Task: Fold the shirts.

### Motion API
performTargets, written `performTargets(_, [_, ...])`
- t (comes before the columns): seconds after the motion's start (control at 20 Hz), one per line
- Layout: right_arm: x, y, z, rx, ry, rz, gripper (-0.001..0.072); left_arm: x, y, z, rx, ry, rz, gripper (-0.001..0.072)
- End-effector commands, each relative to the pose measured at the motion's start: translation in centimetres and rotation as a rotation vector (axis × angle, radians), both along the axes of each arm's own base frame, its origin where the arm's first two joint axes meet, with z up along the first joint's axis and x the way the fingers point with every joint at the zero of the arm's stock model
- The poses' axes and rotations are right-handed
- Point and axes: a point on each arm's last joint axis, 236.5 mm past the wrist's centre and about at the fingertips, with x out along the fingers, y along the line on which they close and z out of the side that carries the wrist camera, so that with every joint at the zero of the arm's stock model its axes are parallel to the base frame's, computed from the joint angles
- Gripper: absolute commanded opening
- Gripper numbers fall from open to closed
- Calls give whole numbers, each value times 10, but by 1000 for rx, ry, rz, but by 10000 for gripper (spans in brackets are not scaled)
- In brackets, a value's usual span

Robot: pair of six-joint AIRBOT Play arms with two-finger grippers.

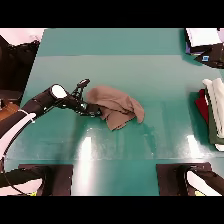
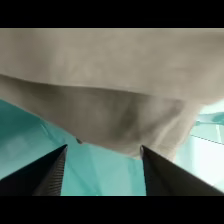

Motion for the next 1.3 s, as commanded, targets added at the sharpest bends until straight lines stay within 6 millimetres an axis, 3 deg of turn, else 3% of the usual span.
performTargets(0.0, [-1, 2, 0, -2, 0, 7, 20, 12, -4, -6, -28, -4, 65, 543])
performTargets(0.4, [-5, 3, -4, -7, 24, 17, 20, 31, -7, 1, -60, -54, 132, 530])
performTargets(0.5, [-10, 4, -7, -10, 45, 27, 20, 37, -6, 2, -60, -77, 149, 44])
performTargets(0.65, [-23, 7, -24, -9, 124, 56, 21, 33, -10, 11, -64, -75, 101, 33])
performTargets(0.75, [-37, 14, -66, 2, 260, 89, 38, 28, -14, 26, -50, -86, 0, 32])
performTargets(0.8, [-44, 23, -94, 12, 332, 109, 261, 26, -13, 34, -34, -94, -44, 32])
performTargets(0.85, [-49, 33, -121, 20, 387, 128, 542, 26, -13, 42, -26, -99, -75, 32])
performTargets(0.9, [-53, 46, -147, 24, 421, 144, 614, 25, -13, 48, -18, -105, -100, 32])
performTargets(1.0, [-48, 71, -192, 15, 401, 151, 613, 27, -14, 59, -19, -117, -121, 32])
performTargets(1.1, [-34, 88, -226, -20, 326, 141, 612, 28, -15, 60, -20, -121, -121, 33])
performTargets(1.25, [-41, 107, -277, -58, 415, 180, 612, 20, -14, 59, -18, -96, -141, 33])
